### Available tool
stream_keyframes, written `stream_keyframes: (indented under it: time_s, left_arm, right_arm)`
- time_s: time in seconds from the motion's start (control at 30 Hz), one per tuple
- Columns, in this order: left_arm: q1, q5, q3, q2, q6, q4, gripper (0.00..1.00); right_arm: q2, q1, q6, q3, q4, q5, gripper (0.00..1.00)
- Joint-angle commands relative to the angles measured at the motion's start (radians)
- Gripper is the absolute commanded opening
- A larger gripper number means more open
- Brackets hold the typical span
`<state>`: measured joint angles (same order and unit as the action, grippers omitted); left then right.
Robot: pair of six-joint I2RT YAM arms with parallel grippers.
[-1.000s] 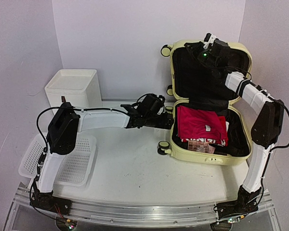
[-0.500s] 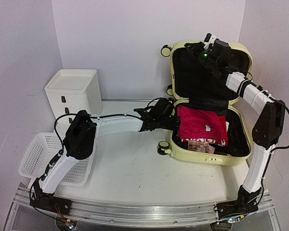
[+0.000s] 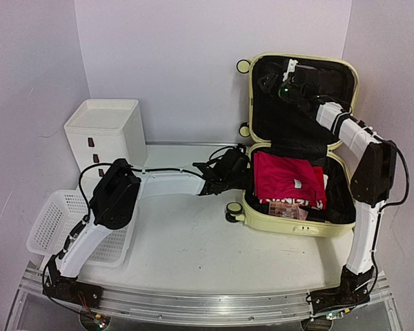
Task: Open, take out, and arrange the luggage
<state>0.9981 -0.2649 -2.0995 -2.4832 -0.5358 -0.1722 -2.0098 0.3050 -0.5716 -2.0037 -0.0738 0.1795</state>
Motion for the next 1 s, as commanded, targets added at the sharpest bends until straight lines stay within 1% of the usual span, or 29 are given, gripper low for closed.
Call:
stream_keyframes:
  time_s: [0.0,0.07,0.13,0.23,0.33,0.37,0.47,0.53,0.6,0.67,0.73,0.87,0.97]
  left_arm:
    - [-0.015,-0.013,0.073,0.047,-0.005,-0.077,0.34]
    - [-0.014,0.003,0.081,0.044,-0.016,-0.078,0.32]
    - [-0.013,0.007,0.094,0.046,-0.028,-0.075,0.31]
    - [-0.013,0.014,0.094,0.048,-0.028,-0.073,0.31]
    - [-0.013,0.02,0.104,0.064,-0.021,-0.073,0.33]
    - [-0.013,0.024,0.106,0.071,-0.017,-0.073,0.35]
    - [-0.013,0.038,0.122,0.089,-0.013,-0.073,0.44]
    - [-0.014,0.06,0.129,0.1,-0.015,-0.072,0.49]
    - [-0.013,0.085,0.138,0.111,-0.019,-0.071,0.52]
    - [-0.013,0.114,0.147,0.124,-0.02,-0.072,0.58]
    - [-0.014,0.152,0.156,0.138,-0.016,-0.072,0.64]
    - [-0.013,0.197,0.19,0.188,0.009,-0.069,0.76]
    - [-0.014,0.203,0.214,0.234,0.048,-0.069,0.83]
  right_arm:
    - [-0.031,-0.04,0.115,-0.128,-0.14,-0.026,0.66]
    - [-0.044,-0.047,0.16,-0.193,-0.214,-0.018,0.74]
    - [-0.036,-0.049,0.188,-0.232,-0.276,-0.002,0.78]
    - [0.013,-0.048,0.214,-0.237,-0.369,0.028,0.87]
    - [0.092,-0.05,0.269,-0.229,-0.558,0.008,0.98]
    - [0.128,-0.049,0.304,-0.201,-0.617,-0.002,0.98]
    - [0.268,-0.049,0.397,-0.036,-0.783,-0.039,0.98]
    - [0.375,-0.049,0.441,0.108,-0.867,-0.115,0.98]
    - [0.485,-0.049,0.45,0.269,-0.929,-0.225,0.98]
    - [0.581,-0.049,0.421,0.409,-0.994,-0.325,0.98]
    - [0.657,-0.049,0.387,0.529,-1.055,-0.383,0.98]
    - [0.746,-0.063,0.292,0.72,-1.163,-0.465,0.98]
    - [0.795,-0.12,0.219,0.837,-1.174,-0.472,0.98]
